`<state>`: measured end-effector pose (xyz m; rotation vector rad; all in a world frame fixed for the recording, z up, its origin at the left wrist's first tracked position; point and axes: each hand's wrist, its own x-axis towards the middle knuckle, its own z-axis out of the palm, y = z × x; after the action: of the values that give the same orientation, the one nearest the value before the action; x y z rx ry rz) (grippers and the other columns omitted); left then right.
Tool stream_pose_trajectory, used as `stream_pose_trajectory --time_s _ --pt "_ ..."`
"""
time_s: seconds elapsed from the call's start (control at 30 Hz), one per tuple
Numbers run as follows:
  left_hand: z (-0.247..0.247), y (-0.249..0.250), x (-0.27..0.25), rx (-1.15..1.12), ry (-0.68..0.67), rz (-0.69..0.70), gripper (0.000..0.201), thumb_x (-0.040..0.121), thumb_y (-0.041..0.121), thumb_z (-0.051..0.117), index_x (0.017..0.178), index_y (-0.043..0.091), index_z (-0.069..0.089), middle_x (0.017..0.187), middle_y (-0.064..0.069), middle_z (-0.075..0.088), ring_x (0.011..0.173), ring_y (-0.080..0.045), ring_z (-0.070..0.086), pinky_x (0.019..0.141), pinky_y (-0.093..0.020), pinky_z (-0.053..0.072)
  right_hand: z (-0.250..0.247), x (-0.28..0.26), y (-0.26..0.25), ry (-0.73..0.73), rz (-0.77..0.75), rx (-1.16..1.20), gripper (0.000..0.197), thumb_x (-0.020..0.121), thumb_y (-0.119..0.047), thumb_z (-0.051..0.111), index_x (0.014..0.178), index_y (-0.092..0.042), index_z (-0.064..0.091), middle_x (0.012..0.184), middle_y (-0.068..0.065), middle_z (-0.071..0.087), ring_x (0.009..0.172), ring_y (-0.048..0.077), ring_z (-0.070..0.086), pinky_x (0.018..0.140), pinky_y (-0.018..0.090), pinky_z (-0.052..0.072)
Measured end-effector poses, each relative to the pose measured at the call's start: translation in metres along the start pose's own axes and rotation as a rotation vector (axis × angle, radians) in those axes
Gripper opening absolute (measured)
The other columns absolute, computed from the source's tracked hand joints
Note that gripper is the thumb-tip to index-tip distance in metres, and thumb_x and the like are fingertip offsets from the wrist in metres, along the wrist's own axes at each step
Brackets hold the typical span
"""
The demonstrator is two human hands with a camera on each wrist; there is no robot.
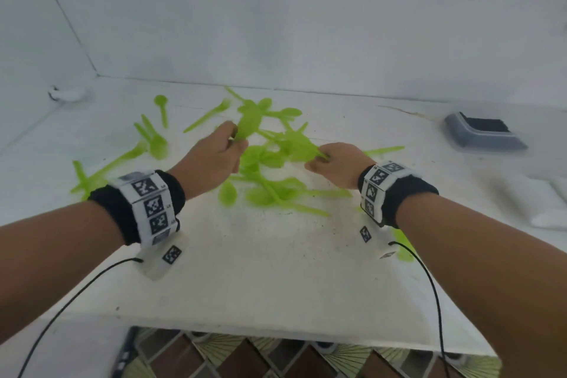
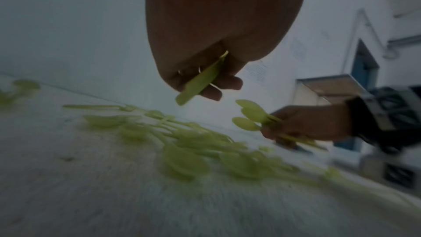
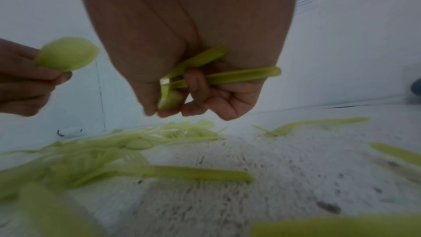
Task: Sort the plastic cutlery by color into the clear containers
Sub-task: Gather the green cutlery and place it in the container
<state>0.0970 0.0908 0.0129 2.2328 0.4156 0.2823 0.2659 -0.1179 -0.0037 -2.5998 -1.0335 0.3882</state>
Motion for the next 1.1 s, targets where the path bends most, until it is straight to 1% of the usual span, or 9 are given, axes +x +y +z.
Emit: stream_pose_trajectory --time_s 0.2,0.3,0.37,0.43,0.53,0.67,0.87,0.97,1.1 --pt "0.037 -0.003 -0.037 0.455 -0.352 0.0 0.032 0.105 0.036 0.05 0.127 0.014 0.046 0.083 -0.001 0.058 0.077 -0.021 0.055 0.063 -0.034 0.034 0.016 0.005 0.0 -0.002 0.052 0.044 0.032 0.098 -0.039 0.058 0.106 -0.007 0.059 0.099 0.004 0.059 0.091 0.027 0.054 0.074 0.034 0.042" --pt "0.047 -0.007 -0.039 0.521 -0.411 -0.061 0.064 0.104 0.048 0.05 0.155 0.014 0.031 0.136 -0.013 0.06 0.123 -0.029 0.056 0.087 -0.032 0.042 0.025 0.002 -0.005 -0.115 -0.016 -0.024 0.034 0.092 -0.043 0.067 0.099 -0.01 0.065 0.084 -0.002 0.054 0.086 0.024 0.054 0.069 0.033 0.04" --pt "0.049 -0.007 -0.037 0.535 -0.416 -0.083 0.071 0.104 0.048 0.048 0.16 0.014 0.022 0.149 -0.013 0.052 0.134 -0.029 0.05 0.099 -0.033 0.041 0.026 0.003 -0.005 -0.121 -0.029 -0.035 0.031 0.09 -0.045 0.07 0.097 -0.015 0.069 0.081 -0.006 0.054 0.084 0.021 0.055 0.068 0.031 0.04" --pt "0.049 -0.007 -0.033 0.508 -0.393 -0.097 0.054 0.104 0.042 0.048 0.147 0.011 0.04 0.136 -0.013 0.06 0.121 -0.03 0.056 0.089 -0.034 0.045 0.025 0.004 -0.005 -0.126 -0.029 -0.064 0.031 0.091 -0.047 0.07 0.095 -0.016 0.07 0.081 -0.005 0.058 0.083 0.019 0.057 0.069 0.029 0.041" --pt "0.046 -0.005 -0.028 0.38 -0.303 -0.136 0.025 0.099 0.039 0.052 0.095 0.014 0.051 0.091 -0.005 0.061 0.083 -0.024 0.057 0.066 -0.035 0.04 0.025 0.005 -0.008 -0.153 -0.036 -0.107 0.034 0.093 -0.047 0.067 0.091 -0.013 0.068 0.08 -0.001 0.06 0.081 0.021 0.058 0.067 0.03 0.042" --pt "0.043 -0.005 -0.028 0.228 -0.211 -0.16 0.02 0.096 0.041 0.062 0.085 0.027 0.053 0.083 0.005 0.06 0.081 -0.017 0.058 0.065 -0.03 0.04 0.023 0.003 -0.005 -0.168 -0.01 -0.068 0.039 0.095 -0.044 0.065 0.098 -0.006 0.07 0.086 0.005 0.063 0.081 0.022 0.058 0.068 0.03 0.043" --pt "0.043 -0.017 -0.023 -0.035 -0.132 -0.351 0.035 0.087 0.025 0.079 0.105 0.014 0.05 0.106 0.002 0.063 0.107 -0.016 0.064 0.077 -0.033 0.049 0.015 -0.001 -0.005 -0.186 0.035 -0.057 0.034 0.093 -0.037 0.063 0.081 -0.005 0.063 0.075 0.004 0.055 0.073 0.022 0.052 0.065 0.029 0.041" --pt "0.042 -0.008 -0.018 -0.176 -0.086 -0.414 0.042 0.086 0.017 0.078 0.114 0.011 0.048 0.098 -0.001 0.057 0.081 -0.016 0.056 0.057 -0.026 0.044 0.012 0.001 -0.006 -0.13 0.073 -0.038 0.033 0.095 -0.031 0.057 0.07 -0.011 0.047 0.07 0.002 0.047 0.068 0.022 0.047 0.056 0.028 0.035" --pt "0.035 0.0 -0.015 -0.333 -0.083 -0.467 0.026 0.089 0.008 0.063 0.074 0.017 0.044 0.07 -0.001 0.03 0.057 -0.016 0.02 0.048 -0.024 0.02 0.013 0.003 -0.006 -0.146 0.081 0.031 0.022 0.088 -0.035 0.067 0.081 -0.013 0.065 0.075 -0.002 0.058 0.073 0.019 0.056 0.063 0.027 0.044"
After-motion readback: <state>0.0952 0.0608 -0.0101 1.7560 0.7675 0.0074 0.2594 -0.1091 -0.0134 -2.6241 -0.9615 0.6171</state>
